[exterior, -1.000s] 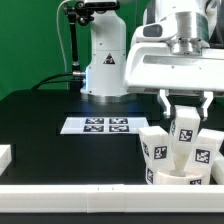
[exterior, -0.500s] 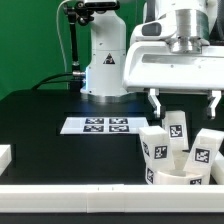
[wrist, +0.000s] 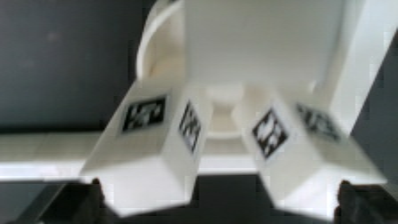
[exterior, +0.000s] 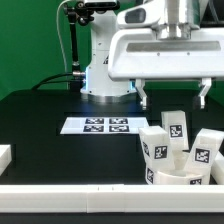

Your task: Assemble stool

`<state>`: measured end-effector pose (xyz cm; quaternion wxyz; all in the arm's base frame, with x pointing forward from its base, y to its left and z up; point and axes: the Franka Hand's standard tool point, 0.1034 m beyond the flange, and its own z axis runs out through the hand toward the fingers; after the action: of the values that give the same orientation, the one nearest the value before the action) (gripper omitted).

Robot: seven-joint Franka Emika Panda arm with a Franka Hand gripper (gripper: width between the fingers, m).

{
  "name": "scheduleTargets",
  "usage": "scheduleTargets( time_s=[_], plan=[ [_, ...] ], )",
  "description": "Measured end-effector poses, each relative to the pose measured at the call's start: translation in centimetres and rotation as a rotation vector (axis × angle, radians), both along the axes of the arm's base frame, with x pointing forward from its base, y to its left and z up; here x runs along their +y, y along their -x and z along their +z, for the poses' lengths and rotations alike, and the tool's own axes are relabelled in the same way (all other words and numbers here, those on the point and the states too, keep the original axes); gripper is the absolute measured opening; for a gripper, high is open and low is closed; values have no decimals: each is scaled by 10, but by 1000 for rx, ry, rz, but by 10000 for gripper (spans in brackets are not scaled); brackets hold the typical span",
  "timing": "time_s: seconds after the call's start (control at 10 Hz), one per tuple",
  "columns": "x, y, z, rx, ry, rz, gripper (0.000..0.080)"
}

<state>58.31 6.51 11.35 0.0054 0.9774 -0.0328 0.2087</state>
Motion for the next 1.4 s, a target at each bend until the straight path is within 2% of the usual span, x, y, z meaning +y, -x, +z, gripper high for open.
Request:
scheduleTargets(
  time_s=[0.2,0.4,0.5,0.6,0.8,1.0,1.2,1.4],
  plan=[
    [-1,2,-3,6,6,11,649],
    [-11,3,-4,19,19,38,649],
    [-12,12,-11,48,1,20,649],
    [-10,10,-10,45,-3,16,649],
    [-4,14,-14,195,-43,21,649],
    [2,12,-11,211,-59,16,649],
    [-1,11,-6,220,-80,2,649],
    [0,13,-10,226,-81,-12,649]
  ],
)
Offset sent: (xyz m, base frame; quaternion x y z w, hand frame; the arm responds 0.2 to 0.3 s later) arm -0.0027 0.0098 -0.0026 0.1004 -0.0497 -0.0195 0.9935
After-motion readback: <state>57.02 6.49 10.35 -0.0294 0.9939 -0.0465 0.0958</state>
